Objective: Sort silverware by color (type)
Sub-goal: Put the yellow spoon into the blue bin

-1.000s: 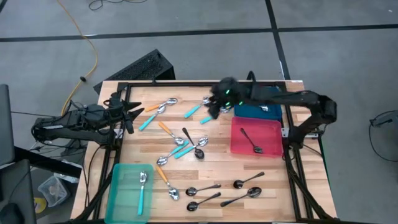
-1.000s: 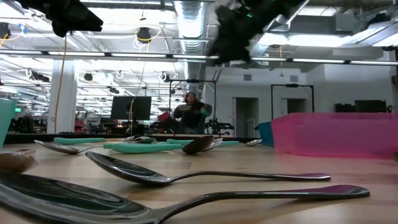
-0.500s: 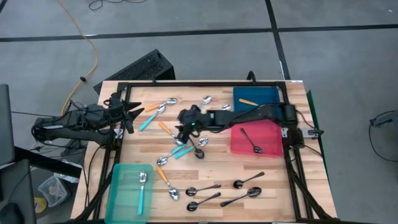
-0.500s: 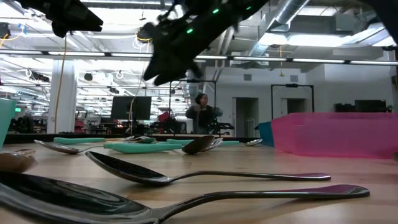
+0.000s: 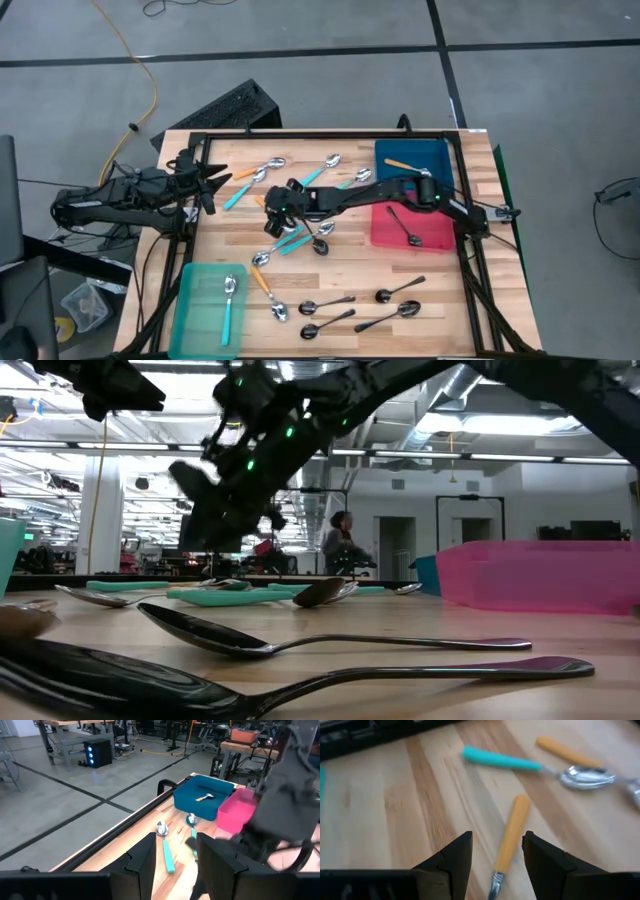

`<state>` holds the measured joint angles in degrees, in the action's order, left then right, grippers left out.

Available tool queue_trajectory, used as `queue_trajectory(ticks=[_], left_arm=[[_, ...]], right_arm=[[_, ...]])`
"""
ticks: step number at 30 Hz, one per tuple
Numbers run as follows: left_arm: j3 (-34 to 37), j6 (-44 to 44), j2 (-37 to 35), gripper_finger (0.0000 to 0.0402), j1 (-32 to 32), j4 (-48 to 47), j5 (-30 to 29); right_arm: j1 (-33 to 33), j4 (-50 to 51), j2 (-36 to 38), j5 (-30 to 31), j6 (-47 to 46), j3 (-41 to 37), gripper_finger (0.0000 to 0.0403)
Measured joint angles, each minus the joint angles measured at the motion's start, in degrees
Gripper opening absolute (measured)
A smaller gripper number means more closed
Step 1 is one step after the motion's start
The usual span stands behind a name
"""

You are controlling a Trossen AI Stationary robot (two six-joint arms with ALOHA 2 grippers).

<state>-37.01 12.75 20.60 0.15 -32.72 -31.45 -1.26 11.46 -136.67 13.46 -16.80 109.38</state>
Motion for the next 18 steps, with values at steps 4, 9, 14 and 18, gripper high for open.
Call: queue_trajectory(ticks=[4, 9, 14, 18], left_arm=[[0.0, 0.0, 0.0, 0.0124, 0.0, 0.0, 0.1], [0.0, 0.1, 0.0, 0.0124, 0.0, 0.0, 0.1], [0.0, 0.1, 0.0, 0.0124, 0.0, 0.0, 0.1], [0.0, 0.1, 0.0, 0.0124, 0.0, 0.0, 0.1]], right_arm=[[0.1, -0.1, -2.7, -0.1, -0.3, 0.9, 0.0194], [0.1, 0.7, -3.5, -0.1, -1.2, 1.0, 0.0194], [-0.3, 0.6, -4.4, -0.1, -1.2, 0.9, 0.0194], [-0.4, 0.5, -4.4, 0.1, -1.3, 1.0, 0.0194]])
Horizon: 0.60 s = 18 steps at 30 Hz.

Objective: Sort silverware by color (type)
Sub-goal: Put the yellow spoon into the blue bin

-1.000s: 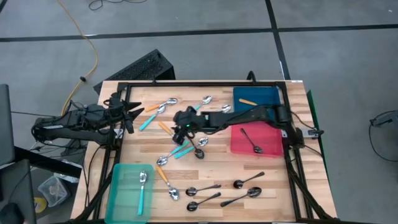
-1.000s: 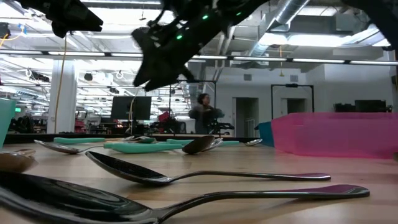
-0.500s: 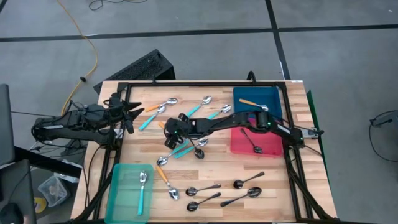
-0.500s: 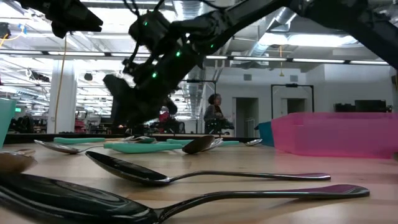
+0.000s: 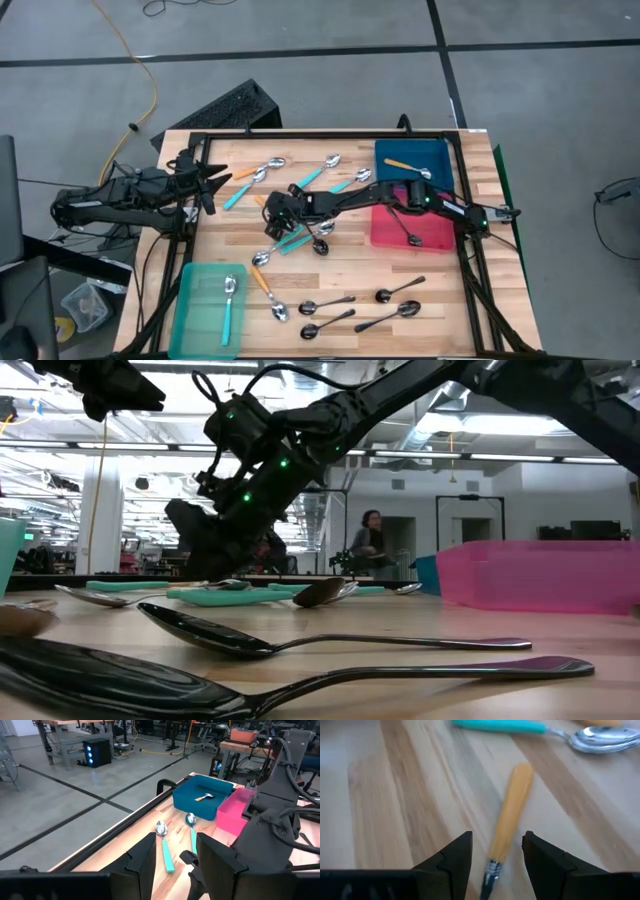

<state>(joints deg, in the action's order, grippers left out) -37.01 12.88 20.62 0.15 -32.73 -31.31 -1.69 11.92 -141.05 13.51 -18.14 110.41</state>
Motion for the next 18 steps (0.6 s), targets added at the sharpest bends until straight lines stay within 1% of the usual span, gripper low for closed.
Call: queue_trajectory(ticks=[6, 11, 14, 18], left_arm=[[0.0, 0.0, 0.0, 0.0124, 0.0, 0.0, 0.0], [0.0, 0.0, 0.0, 0.0124, 0.0, 0.0, 0.0], [0.0, 0.0, 0.0, 0.0124, 0.0, 0.0, 0.0], [0.0, 0.0, 0.0, 0.0124, 0.0, 0.0, -0.1]], right_arm=[[0.1, -0.8, -1.8, 0.4, 0.2, 0.0, 0.0194], [0.3, -0.6, -3.2, 0.5, -1.5, 0.3, 0.0191], [0.5, 0.3, -3.2, 0.5, -1.8, 0.2, 0.0174], [0.4, 0.7, -3.2, 0.8, -2.9, 0.2, 0.0129]])
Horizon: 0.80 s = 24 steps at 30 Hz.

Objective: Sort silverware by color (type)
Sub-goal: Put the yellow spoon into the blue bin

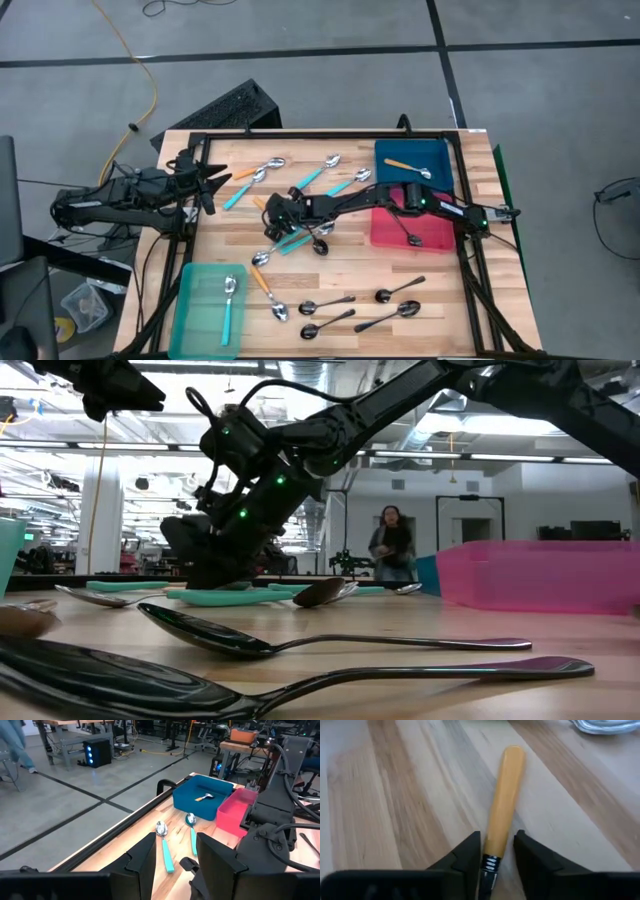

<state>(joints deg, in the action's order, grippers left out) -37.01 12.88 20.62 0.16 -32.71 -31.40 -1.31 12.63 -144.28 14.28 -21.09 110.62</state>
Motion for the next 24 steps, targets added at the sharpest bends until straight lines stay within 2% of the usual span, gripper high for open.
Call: queue_trajectory(ticks=[4, 6, 15, 19, 24], left_arm=[[0.0, 0.2, 0.0, 0.0124, 0.0, 0.0, 0.0], [0.0, 0.2, 0.0, 0.0124, 0.0, 0.0, 0.0], [0.0, 0.2, 0.0, 0.0124, 0.0, 0.0, 0.0], [0.0, 0.2, 0.0, 0.0124, 0.0, 0.0, 0.0], [0.0, 0.2, 0.0, 0.0124, 0.0, 0.0, 0.0]], right_arm=[[0.0, 1.0, 0.0, -0.1, -2.0, 0.0, 0.0082], [0.0, 1.8, -0.1, -0.1, -2.1, 0.0, 0.0071], [0.0, 3.7, 1.8, -1.9, -2.9, -0.3, 0.0071], [0.0, 5.6, 4.3, -4.9, -2.7, -0.6, 0.0071], [-0.2, 6.6, 8.6, -5.0, -0.7, -0.5, 0.0070]])
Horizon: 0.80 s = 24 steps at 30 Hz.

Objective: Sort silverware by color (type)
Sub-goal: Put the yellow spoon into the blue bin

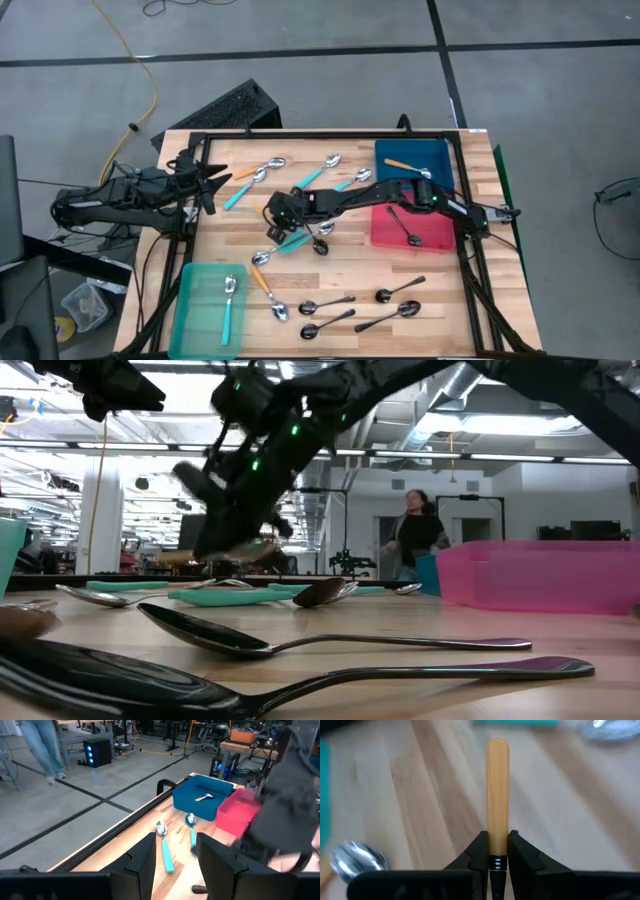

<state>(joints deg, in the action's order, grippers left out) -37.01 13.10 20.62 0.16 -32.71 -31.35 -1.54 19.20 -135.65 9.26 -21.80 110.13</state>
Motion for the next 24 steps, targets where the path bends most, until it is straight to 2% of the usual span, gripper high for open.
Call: queue_trajectory(ticks=[4, 17, 24], left_arm=[[0.0, 0.0, 0.0, 0.0124, 0.0, 0.0, 0.0], [0.0, 0.1, 0.0, 0.0124, 0.0, 0.0, 0.0], [0.0, 0.2, 0.0, 0.0124, 0.0, -0.3, -0.2]], right_arm=[[-0.7, 2.5, 3.3, 0.7, 3.7, 0.0, 0.0070], [-7.7, 22.9, 18.2, 2.0, 15.6, 0.2, 0.0070], [-13.4, 41.3, 25.1, 10.7, 19.2, 0.2, 0.0070]])
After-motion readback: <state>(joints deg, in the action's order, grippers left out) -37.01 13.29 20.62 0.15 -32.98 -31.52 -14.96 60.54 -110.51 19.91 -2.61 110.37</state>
